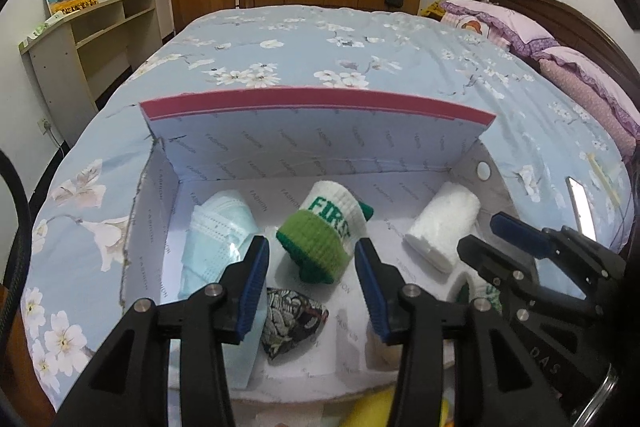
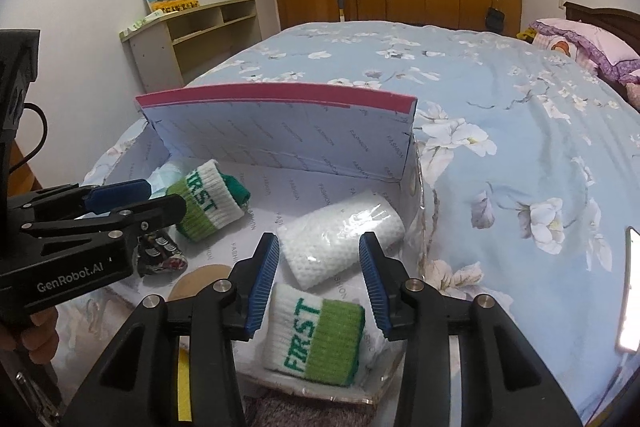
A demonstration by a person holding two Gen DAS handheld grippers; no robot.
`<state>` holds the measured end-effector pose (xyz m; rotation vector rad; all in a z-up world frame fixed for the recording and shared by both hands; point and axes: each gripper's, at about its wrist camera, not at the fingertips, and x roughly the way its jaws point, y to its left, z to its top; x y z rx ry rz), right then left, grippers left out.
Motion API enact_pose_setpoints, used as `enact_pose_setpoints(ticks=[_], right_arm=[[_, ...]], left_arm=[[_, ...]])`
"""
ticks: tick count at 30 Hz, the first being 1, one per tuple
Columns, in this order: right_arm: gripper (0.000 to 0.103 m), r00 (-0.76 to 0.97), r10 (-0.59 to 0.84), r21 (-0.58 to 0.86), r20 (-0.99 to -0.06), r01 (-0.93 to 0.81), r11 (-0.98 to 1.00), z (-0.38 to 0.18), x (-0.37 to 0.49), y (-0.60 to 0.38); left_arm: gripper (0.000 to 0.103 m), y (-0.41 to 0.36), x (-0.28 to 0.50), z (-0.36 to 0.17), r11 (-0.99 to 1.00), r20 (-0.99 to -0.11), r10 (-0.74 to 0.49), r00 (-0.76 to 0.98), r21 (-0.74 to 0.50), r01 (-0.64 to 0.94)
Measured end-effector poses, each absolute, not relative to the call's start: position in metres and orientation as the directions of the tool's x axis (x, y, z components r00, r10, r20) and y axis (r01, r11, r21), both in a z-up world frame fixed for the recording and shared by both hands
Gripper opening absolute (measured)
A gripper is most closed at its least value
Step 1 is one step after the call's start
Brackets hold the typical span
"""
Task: Organize soft objects
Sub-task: 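Open the left tool to drop the sock while the right tool releases the roll, then withdraw both tools from the box toward the remaining pile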
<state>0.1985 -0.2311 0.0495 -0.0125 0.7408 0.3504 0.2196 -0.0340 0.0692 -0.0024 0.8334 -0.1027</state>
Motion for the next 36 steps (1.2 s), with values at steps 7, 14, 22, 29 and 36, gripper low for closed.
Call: enact_pose_setpoints(ticks=[7,14,22,29,36], right_arm=[[0.043,0.695,0.321,0.125,-0.643,-0.318,0.940,0.063,0.182,-0.233],[0.043,0.703,0.320,0.129,-0.636,-0.312,0.941,0.072,0.165,-0.236],[0.043,0.704,0.328,0.135,-0.630,-0.318,0.939,0.080,0.142,-0.237],[0.043,0.699,0.336,0.135,-0.631,-0.328,0.935,0.083,0.123,-0.233],[0.043,0.693,0.344,0.145,-0.634,-0.330,0.933,0.082,0.107,-0.233]], left_arm=[[0.047,-0.029,0.201,0.080,0.994,-0.729,-0.099,0.677,-0.047,0.096],[0.047,-0.024,0.178,0.088,0.993,-0.721,-0.112,0.684,-0.055,0.105],[0.047,-0.017,0.154,0.095,0.992,-0.717,-0.123,0.686,-0.064,0.111],[0.047,-0.015,0.137,0.093,0.991,-0.725,-0.130,0.676,-0.069,0.116],[0.047,-0.012,0.125,0.090,0.990,-0.732,-0.138,0.667,-0.083,0.114]])
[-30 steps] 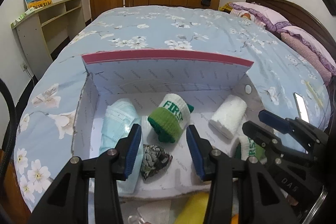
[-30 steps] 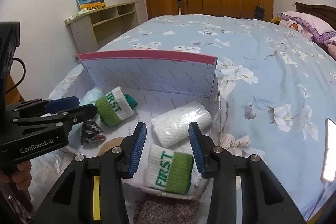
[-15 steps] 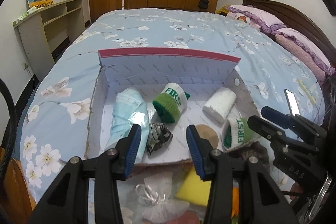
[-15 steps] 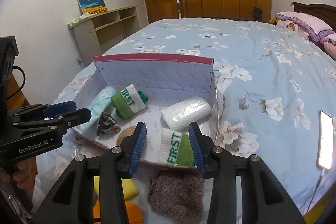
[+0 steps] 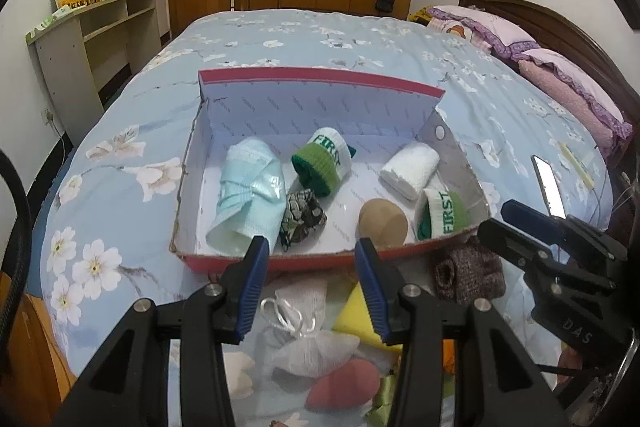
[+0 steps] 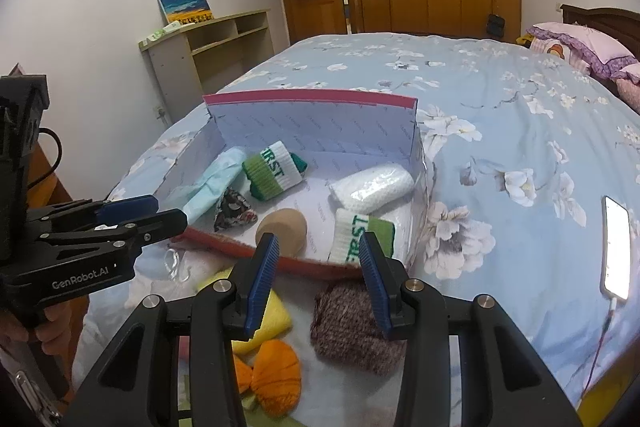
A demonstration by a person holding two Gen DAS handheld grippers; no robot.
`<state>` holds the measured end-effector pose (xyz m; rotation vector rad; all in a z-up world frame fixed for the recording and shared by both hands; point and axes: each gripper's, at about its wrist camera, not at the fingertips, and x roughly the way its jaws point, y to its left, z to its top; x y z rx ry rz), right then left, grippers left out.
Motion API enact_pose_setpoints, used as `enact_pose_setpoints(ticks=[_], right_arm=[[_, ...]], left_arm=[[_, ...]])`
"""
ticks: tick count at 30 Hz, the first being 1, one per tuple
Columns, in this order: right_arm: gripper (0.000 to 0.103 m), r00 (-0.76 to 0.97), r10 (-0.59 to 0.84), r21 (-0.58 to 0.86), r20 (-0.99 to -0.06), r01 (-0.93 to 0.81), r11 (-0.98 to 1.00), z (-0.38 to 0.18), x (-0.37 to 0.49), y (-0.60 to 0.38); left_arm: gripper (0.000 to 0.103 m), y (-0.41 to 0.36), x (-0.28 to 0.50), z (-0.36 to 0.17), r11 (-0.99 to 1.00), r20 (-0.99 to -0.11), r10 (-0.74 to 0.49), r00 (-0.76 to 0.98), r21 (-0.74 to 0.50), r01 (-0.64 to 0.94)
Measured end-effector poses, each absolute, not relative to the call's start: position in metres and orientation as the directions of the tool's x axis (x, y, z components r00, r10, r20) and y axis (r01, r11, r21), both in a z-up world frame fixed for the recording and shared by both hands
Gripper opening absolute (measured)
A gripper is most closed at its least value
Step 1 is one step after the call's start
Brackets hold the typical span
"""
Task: Organize soft objects
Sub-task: 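Withdraw both tools from the box toward the remaining pile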
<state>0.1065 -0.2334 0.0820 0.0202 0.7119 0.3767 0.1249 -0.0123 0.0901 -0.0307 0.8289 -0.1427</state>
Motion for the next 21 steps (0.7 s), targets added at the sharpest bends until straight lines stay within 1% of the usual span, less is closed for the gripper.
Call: enact_pose_setpoints(ticks=[11,21], right_arm=[[0.043,0.670,0.348,0.166,-0.655,-0.321,0.932,0.072,0.087,-0.236],[0.043,0.634,0.356,0.191,-0.687,-0.314,0.930,0.051,0.073,-0.234]], left_arm=[[0.047,-0.007,0.108,0.083,0.988,-0.746,-0.153,0.648,-0.102,0.116],[0.047,0.003,0.095,0.062,0.988,-0.778,-0.155,0.609,-0.122,0.095]])
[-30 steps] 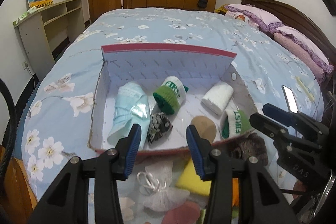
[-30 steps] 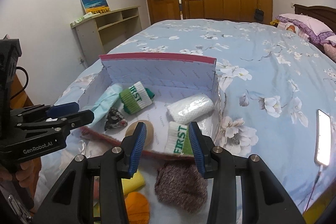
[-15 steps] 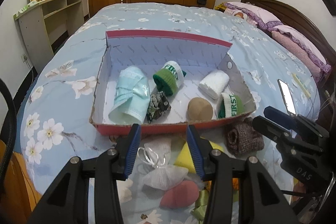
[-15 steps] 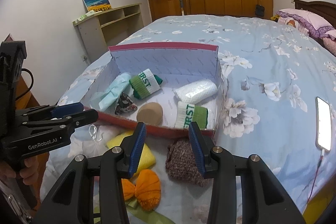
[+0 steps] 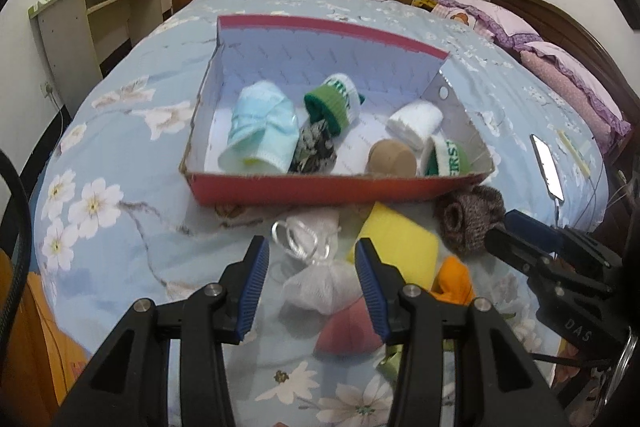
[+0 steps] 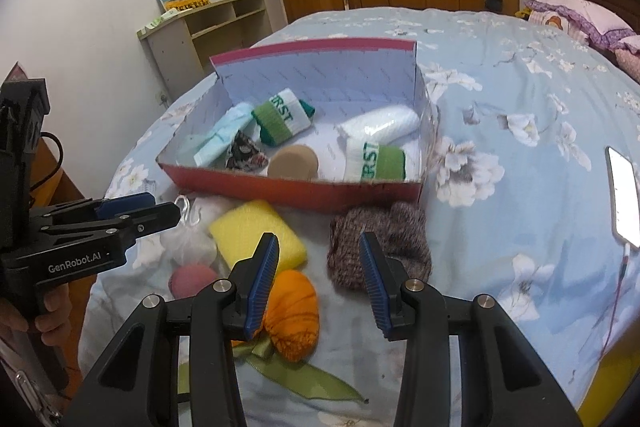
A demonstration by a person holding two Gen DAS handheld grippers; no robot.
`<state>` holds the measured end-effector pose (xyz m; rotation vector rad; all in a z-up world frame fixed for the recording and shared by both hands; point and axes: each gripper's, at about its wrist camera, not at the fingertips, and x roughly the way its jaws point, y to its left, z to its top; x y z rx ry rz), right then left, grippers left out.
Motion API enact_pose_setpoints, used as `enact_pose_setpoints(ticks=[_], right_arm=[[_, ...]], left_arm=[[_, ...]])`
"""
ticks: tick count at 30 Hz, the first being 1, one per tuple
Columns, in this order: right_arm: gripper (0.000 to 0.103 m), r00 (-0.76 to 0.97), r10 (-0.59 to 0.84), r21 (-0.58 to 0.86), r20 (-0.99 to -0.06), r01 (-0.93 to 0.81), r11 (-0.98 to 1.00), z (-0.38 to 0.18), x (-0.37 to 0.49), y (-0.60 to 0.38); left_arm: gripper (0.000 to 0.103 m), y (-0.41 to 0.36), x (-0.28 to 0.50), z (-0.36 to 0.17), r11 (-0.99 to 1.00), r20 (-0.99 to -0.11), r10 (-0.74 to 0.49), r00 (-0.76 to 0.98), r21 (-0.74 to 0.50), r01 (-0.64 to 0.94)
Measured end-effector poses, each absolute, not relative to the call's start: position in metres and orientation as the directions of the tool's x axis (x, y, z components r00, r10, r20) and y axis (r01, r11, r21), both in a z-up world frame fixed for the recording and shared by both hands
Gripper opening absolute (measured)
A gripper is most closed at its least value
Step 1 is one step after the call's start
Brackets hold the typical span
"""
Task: Organize soft objects
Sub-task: 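Withdraw both tools from the box toward the remaining pile, then grasp the white mesh drawstring bag with the left tool while the right tool grasps the orange bow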
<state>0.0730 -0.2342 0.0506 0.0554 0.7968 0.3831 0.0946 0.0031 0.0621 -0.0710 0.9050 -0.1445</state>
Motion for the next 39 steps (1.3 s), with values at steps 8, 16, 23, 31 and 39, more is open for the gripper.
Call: enact_pose_setpoints(ticks=[8,16,23,31,39], right_arm=[[0.043,0.616,0.365,0.209,-0.699,-0.312,0.927,0.038,0.066,-0.233],[0.043,0.600,0.378,0.222,-0.705,-0.320,0.921,0.030,0.062,-0.232],[0.043,0.589,0.390,0.237,-0.708,-0.322,0.916,0.027,0.057,-0.233],[0.043,0.567,0.419,0.252,-0.709,-0.351,0.902,0.026,0.051,-0.228],[0.043,0.541,0.426,0.246,-0.725,-0.375,0.894,0.017,0.049,-0.219]], left_arm=[[0.047,0.006,0.088,0.046,0.987,-0.794,-0.160,0.587,-0.132,0.091],[0.050,0.002,0.088,0.033,0.986,-0.804,-0.169,0.570,-0.135,0.102],[0.050,-0.004,0.091,0.028,0.983,-0.794,-0.185,0.579,-0.141,0.120],[0.050,-0.006,0.098,0.023,0.980,-0.786,-0.199,0.585,-0.170,0.105],[0.036,-0.004,0.100,0.020,0.972,-0.775,-0.234,0.588,-0.205,0.118]])
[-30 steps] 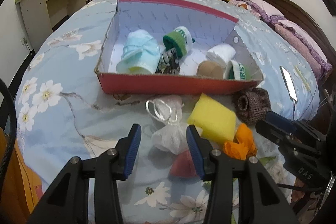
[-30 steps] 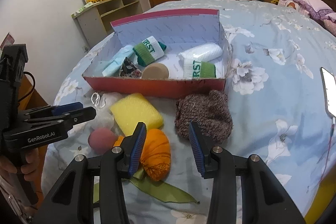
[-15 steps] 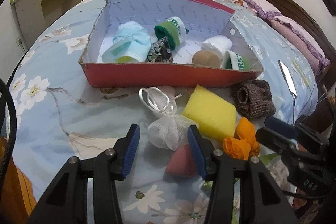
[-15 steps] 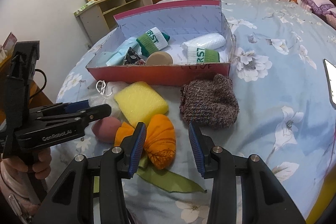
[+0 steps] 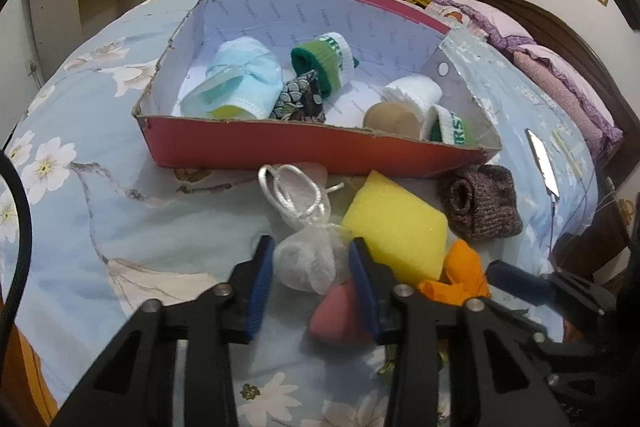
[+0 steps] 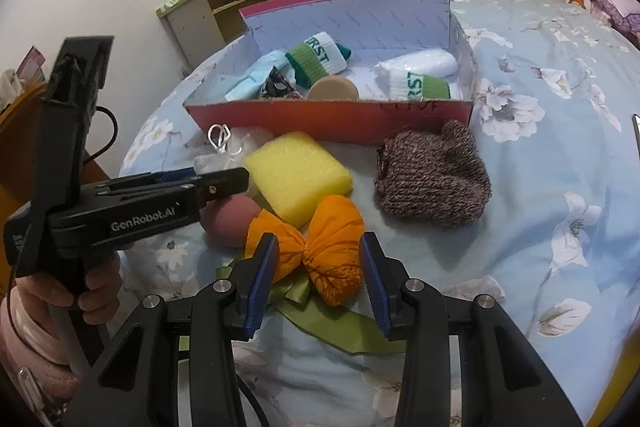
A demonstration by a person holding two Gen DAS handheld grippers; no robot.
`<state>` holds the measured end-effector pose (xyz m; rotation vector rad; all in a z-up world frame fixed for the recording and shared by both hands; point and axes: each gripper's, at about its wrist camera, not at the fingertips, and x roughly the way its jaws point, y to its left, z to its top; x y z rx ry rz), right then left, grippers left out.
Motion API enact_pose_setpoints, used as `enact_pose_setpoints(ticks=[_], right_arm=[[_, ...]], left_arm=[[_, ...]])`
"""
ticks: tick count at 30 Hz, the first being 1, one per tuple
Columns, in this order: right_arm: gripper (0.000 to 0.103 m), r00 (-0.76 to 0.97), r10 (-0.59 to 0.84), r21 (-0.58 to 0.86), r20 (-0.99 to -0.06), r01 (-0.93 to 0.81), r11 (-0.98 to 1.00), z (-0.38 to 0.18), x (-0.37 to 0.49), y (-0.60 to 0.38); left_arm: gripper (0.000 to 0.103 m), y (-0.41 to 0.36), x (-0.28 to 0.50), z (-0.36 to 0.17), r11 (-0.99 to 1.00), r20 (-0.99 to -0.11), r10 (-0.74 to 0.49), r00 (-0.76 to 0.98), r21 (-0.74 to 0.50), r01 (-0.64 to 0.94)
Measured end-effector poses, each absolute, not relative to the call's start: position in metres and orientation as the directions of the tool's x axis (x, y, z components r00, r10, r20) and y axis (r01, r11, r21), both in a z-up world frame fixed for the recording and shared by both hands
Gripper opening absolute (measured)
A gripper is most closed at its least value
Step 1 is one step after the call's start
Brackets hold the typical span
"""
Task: Organize soft objects
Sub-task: 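Grasp the white mesh drawstring bag with the left tool while the right tool grasps the orange bow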
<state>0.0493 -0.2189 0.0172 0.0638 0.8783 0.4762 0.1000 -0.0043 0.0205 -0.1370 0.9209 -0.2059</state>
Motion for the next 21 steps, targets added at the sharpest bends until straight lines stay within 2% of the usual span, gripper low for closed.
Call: enact_pose_setpoints(ticks=[5,21], right_arm=[[0.043,0.531,0.423,0.254,-0.734,-0.363,0.897,0.011,0.052,-0.220],[0.043,0.515,0.429,0.269,-0.742,-0.357,0.894,0.000,0.059,-0.219]], left_arm=[[0.028,-0.006,0.099,0.020,0.970,-0.768,-0.240,0.594,-0.204,0.129],[0.028,-0.006,0.104,0.014,0.968,-0.766,-0.249,0.592,-0.213,0.132]])
